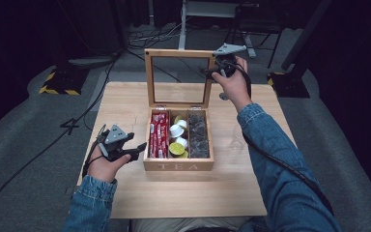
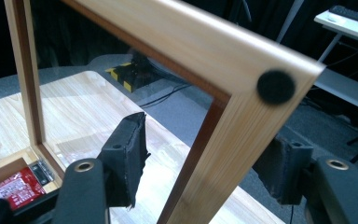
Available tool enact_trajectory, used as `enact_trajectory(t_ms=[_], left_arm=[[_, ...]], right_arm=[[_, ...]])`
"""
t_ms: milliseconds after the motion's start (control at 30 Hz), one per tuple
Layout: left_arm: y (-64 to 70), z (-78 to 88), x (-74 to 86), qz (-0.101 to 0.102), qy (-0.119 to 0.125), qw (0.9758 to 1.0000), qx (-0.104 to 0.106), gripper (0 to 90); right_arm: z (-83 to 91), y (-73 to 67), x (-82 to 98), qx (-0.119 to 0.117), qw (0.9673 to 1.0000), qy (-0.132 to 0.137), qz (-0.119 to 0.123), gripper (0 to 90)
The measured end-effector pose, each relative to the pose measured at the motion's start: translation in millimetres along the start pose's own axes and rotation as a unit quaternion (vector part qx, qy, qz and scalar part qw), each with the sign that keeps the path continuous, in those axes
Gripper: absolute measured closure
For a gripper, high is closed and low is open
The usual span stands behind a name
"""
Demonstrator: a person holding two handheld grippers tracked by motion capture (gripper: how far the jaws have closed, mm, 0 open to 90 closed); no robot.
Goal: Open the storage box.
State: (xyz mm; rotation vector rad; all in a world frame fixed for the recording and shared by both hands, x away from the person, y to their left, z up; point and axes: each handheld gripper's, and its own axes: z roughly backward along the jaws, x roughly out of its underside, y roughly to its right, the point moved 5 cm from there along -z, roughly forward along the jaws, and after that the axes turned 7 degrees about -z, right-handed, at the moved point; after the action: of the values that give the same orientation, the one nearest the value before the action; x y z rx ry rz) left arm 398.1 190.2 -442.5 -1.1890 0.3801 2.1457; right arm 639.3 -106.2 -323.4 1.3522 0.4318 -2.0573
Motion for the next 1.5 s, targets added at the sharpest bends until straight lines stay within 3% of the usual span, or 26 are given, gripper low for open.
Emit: enact_trajectory(t_ms=[367, 733, 933, 1233, 1333, 1500], left_arm=[[-0.9, 0.5, 1.8, 0.004, -0.002, 1.0000, -0.001, 37.3], [-2.9, 0.5, 2.9, 0.006, -0.001, 1.0000, -0.001, 37.3], [-3.0, 0.0, 3.3, 0.005, -0.003, 1.0000, 0.000, 37.3], [-4.1, -1.6, 2.1, 0.006, -0.004, 1.0000, 0.004, 36.3], [-3.9, -2.9, 1.2, 0.006, -0.003, 0.9999, 0.008, 36.0], [-3.9, -5.6, 1.1, 0.005, -0.007, 0.9999, 0.012, 35.6]], right_arm=[[-20.1, 3.4, 22.3, 0.004, 0.9996, -0.025, -0.012, 38.0], [-31.5, 8.9, 40.4, 0.001, 0.9985, -0.047, -0.028, 35.1], [-34.5, 6.1, 43.6, 0.003, 0.9983, -0.053, -0.025, 31.1], [-27.3, 4.8, 44.4, 0.000, 0.9983, -0.050, -0.031, 28.0], [-19.1, 4.8, 43.9, -0.003, 0.9985, -0.043, -0.035, 25.9], [7.2, 1.2, 41.6, -0.030, 0.9982, -0.029, -0.043, 26.3]])
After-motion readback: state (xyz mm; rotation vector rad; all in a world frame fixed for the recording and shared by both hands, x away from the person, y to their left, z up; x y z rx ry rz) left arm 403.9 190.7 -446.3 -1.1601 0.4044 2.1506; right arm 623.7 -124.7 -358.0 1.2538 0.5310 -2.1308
